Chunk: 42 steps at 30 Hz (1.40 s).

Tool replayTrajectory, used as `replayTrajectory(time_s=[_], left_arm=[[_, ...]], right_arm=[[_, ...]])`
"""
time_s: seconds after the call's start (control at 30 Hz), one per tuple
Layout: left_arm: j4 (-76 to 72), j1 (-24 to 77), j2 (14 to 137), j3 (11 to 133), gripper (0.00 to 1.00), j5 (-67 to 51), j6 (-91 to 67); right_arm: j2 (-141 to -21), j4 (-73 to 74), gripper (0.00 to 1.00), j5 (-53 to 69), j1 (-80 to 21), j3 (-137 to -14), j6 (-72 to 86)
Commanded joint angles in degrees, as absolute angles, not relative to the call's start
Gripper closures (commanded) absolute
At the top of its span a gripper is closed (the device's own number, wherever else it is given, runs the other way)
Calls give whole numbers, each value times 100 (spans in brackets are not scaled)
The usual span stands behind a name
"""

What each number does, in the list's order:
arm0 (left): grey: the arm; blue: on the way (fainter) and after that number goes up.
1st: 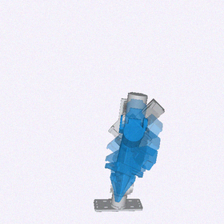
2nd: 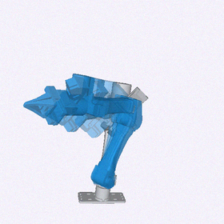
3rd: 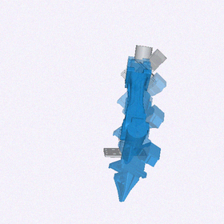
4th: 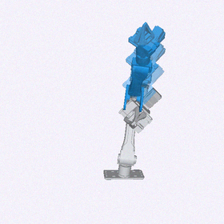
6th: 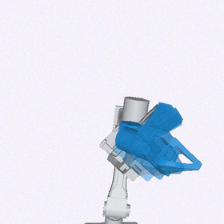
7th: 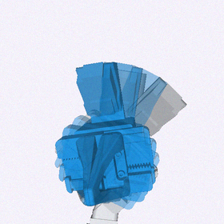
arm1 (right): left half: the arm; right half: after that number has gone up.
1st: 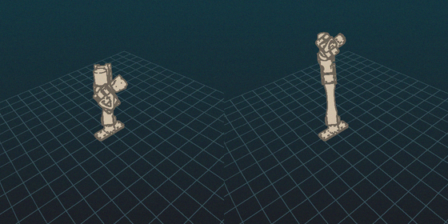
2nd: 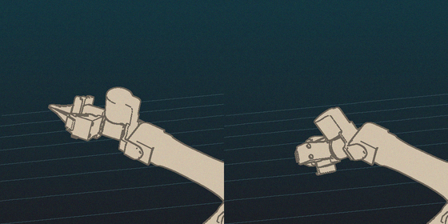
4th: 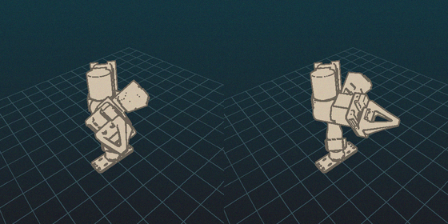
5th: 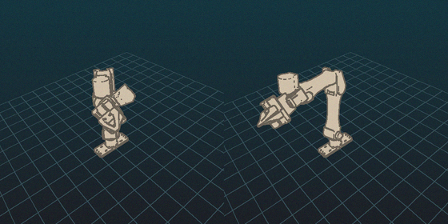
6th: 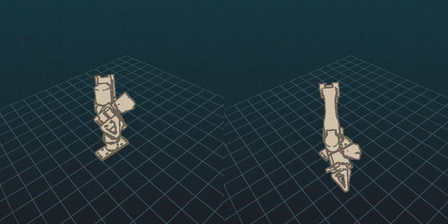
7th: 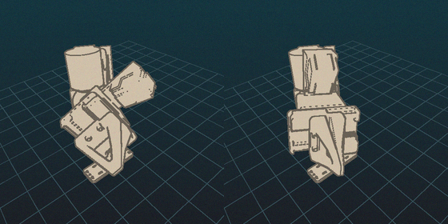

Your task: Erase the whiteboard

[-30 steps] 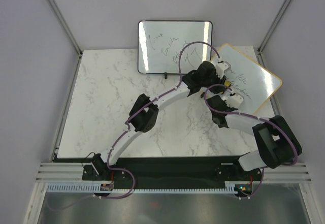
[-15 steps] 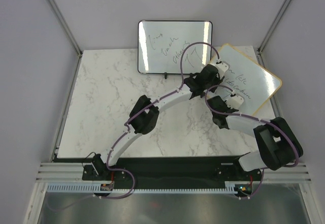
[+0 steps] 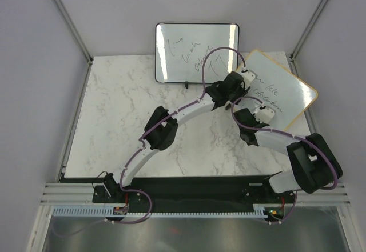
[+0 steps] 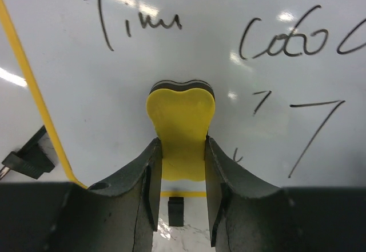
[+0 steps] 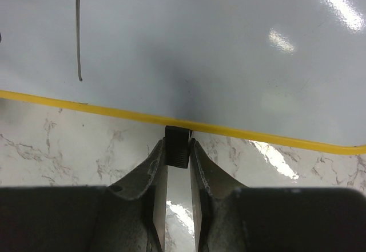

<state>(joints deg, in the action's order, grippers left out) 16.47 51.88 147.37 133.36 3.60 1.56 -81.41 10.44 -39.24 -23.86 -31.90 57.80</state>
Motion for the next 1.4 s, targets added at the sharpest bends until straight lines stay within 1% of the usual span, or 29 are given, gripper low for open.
replayTrajectory(time_s=[0.0, 0.23, 0.4, 0.5, 0.67, 0.73, 0.83, 1.0, 1.2, 1.37], left_arm=[[2241, 5493, 14810, 13131, 98, -325, -113], [2013, 5651, 14853, 13008, 98, -870, -360], [1846, 5678, 14871, 13078, 98, -888, -492], [1784, 5660, 14871, 13025, 98, -642, -475], [1854, 5494, 14915, 13200, 98, 376, -421], [2021, 5292, 14976, 13420, 98, 229, -553], [1917, 5238, 15012, 13719, 98, 762, -212], [1496, 5046, 15073, 13983, 97, 922, 289], [1398, 4922, 15214, 14062, 97, 827, 308], [1266, 4957, 15249, 14334, 98, 177, 141]], right_arm=[[-8060, 1688, 100, -3393, -2514, -2971, 5897], [-7937, 1617, 100, -3393, -2514, -2900, 5897], [-7901, 1626, 100, -3393, -2514, -2874, 5915], [-7901, 1617, 100, -3419, -2514, -2883, 5924], [-7901, 1617, 100, -3401, -2505, -2865, 5950], [-7901, 1608, 100, -3410, -2505, -2856, 5950], [-7919, 1617, 100, -3393, -2514, -2865, 5968], [-7945, 1582, 100, -3331, -2514, -2856, 5959], [-8024, 1564, 100, -3234, -2514, -2839, 5950], [-8095, 1556, 100, -3226, -2540, -2891, 5915]])
